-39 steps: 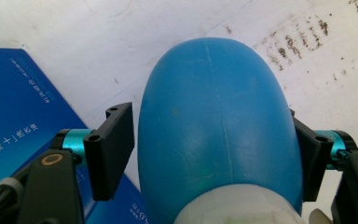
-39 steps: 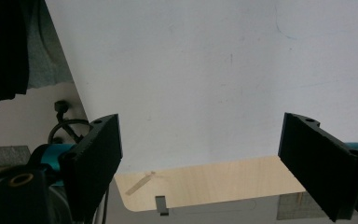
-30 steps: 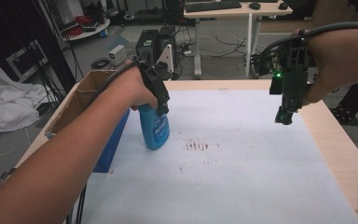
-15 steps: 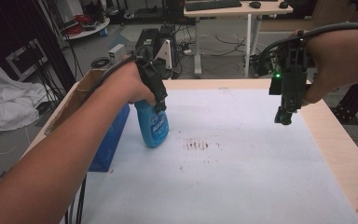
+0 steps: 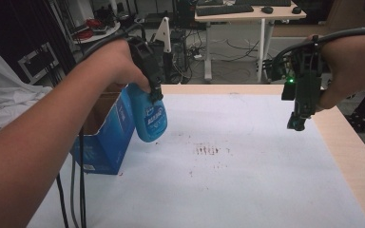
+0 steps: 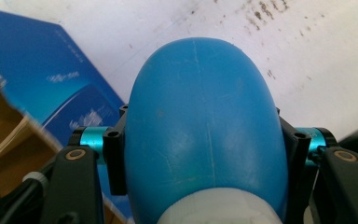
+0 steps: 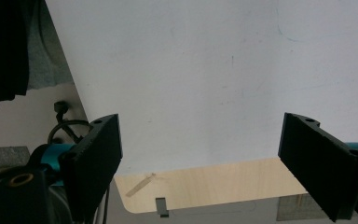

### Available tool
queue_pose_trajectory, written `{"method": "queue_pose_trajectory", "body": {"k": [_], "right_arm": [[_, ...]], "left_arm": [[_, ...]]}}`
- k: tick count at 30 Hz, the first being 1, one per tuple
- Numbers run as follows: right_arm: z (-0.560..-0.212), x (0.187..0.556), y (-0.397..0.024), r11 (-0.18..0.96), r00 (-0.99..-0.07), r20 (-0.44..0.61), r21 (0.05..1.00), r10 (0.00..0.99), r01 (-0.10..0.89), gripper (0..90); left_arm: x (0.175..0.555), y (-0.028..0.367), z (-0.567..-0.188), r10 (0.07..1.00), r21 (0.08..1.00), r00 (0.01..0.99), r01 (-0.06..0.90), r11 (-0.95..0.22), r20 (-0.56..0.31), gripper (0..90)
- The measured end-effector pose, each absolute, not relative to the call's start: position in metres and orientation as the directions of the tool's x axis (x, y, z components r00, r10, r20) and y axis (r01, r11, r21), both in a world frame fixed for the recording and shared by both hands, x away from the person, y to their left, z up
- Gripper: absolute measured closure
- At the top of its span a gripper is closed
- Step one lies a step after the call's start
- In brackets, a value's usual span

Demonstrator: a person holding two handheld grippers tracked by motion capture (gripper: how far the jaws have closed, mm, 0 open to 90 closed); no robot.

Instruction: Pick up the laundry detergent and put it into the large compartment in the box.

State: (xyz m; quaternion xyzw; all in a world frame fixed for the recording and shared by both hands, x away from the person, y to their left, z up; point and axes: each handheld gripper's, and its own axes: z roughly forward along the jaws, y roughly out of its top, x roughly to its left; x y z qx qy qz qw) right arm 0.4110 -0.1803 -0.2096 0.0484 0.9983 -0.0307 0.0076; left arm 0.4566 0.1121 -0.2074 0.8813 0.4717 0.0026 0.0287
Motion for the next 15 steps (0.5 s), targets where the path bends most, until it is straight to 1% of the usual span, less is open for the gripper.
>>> {"method": "queue_pose_trajectory", "body": {"k": [1, 4, 12, 15], "right_arm": [[-0.21, 0.411, -0.18, 0.993, -0.995, -0.018, -0.061, 0.096, 0.097, 12.7], [-0.21, 0.41, -0.179, 0.994, -0.995, -0.016, -0.059, 0.094, 0.095, 12.7], [-0.212, 0.411, -0.176, 0.994, -0.997, -0.012, -0.066, 0.082, 0.082, 12.7], [-0.214, 0.412, -0.175, 0.994, -0.997, -0.009, -0.072, 0.08, 0.08, 12.7]], "left_arm": [[0.457, 0.112, -0.207, 0.832, 0.053, 0.555, 0.831, -0.553, -0.023, 37.6], [0.449, 0.12, -0.189, 0.837, 0.063, 0.547, 0.836, -0.545, -0.019, 37.6], [0.438, 0.136, -0.161, 0.837, 0.059, 0.546, 0.837, -0.544, -0.031, 37.6], [0.432, 0.144, -0.143, 0.838, 0.061, 0.544, 0.838, -0.542, -0.033, 37.6]]}}
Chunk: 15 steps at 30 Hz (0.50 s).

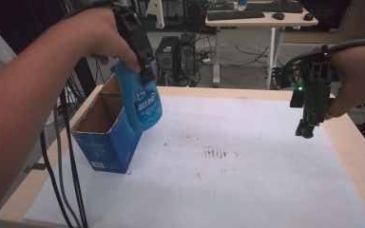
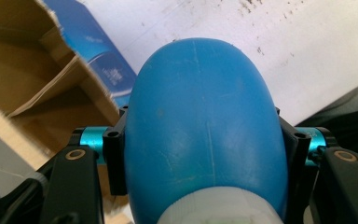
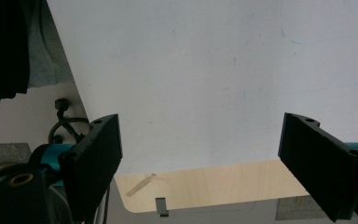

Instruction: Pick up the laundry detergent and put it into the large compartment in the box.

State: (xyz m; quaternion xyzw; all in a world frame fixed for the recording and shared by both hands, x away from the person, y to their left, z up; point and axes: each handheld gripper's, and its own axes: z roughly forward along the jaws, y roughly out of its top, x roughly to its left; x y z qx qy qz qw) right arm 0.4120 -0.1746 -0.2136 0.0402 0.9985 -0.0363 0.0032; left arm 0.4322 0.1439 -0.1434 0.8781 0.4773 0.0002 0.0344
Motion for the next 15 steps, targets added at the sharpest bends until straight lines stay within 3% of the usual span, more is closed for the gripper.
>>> {"method": "queue_pose_trajectory", "body": {"k": [15], "right_arm": [[-0.218, 0.416, -0.169, 0.994, -0.997, -0.002, -0.077, 0.076, 0.076, 12.7]], "left_arm": [[0.428, 0.192, -0.102, 0.887, 0.083, 0.461, 0.885, -0.458, -0.026, 37.6]]}}
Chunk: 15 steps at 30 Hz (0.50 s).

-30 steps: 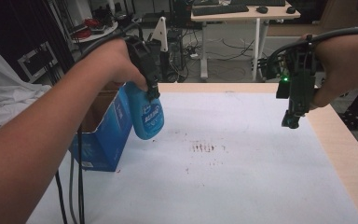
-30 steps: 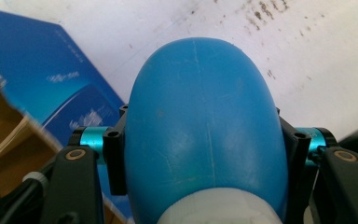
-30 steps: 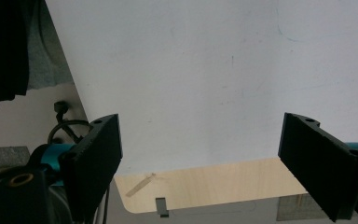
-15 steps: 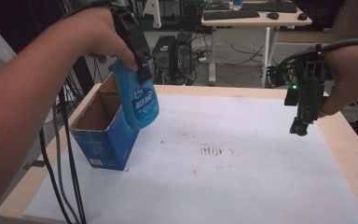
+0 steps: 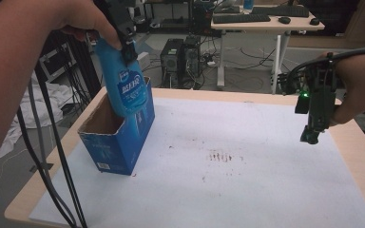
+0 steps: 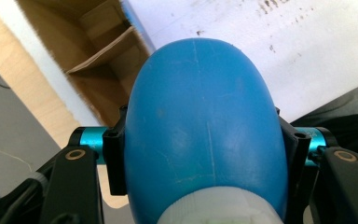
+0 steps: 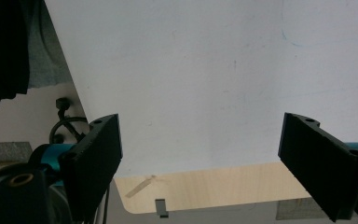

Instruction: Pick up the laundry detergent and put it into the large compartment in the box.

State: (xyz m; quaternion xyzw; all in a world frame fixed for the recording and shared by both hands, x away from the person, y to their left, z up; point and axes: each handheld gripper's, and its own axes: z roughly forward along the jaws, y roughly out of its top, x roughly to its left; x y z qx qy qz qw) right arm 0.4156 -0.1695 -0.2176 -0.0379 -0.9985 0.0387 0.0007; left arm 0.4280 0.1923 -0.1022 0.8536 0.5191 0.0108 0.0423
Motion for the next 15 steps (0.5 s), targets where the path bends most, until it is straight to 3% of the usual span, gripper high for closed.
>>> {"method": "queue_pose_trajectory", "body": {"k": [15], "right_arm": [[-0.22, 0.418, -0.165, 0.993, -0.997, 0.001, -0.086, 0.082, 0.081, 12.7]], "left_arm": [[0.43, 0.224, -0.104, 0.905, 0.068, 0.426, 0.903, -0.424, -0.011, 37.5]]}}
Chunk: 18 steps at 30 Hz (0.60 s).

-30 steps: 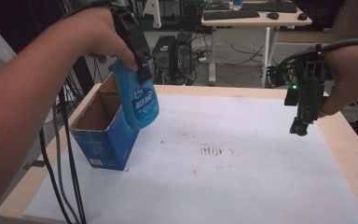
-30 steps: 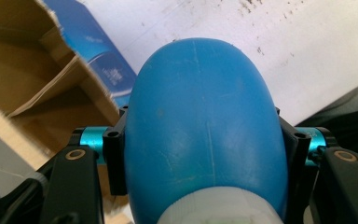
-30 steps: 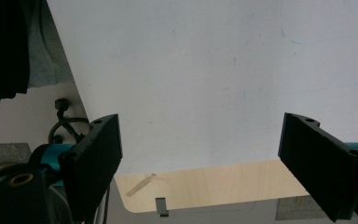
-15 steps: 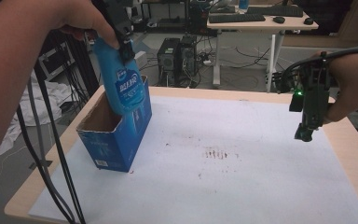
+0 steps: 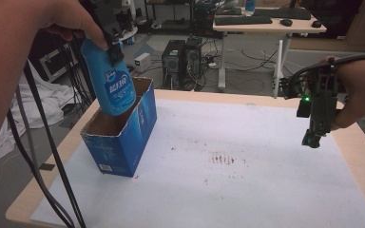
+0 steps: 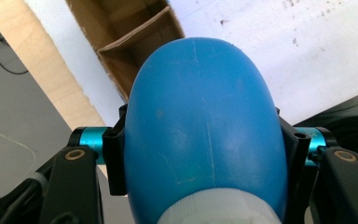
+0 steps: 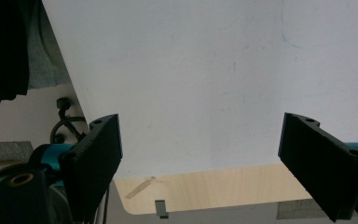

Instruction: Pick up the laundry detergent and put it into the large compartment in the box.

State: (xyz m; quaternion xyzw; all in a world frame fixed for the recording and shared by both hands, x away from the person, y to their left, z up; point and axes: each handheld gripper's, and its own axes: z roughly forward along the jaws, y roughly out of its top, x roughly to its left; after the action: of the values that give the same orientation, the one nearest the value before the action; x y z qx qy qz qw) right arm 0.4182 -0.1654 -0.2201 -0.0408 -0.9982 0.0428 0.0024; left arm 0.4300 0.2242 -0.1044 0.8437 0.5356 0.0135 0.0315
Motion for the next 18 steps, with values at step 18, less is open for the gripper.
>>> {"method": "queue_pose_trajectory", "body": {"k": [18], "right_arm": [[-0.219, 0.418, -0.167, 0.992, -0.996, -0.003, -0.087, 0.094, 0.094, 12.7]], "left_arm": [[0.435, 0.242, -0.141, 0.848, 0.037, 0.53, 0.847, -0.53, 0.015, 37.5]]}}
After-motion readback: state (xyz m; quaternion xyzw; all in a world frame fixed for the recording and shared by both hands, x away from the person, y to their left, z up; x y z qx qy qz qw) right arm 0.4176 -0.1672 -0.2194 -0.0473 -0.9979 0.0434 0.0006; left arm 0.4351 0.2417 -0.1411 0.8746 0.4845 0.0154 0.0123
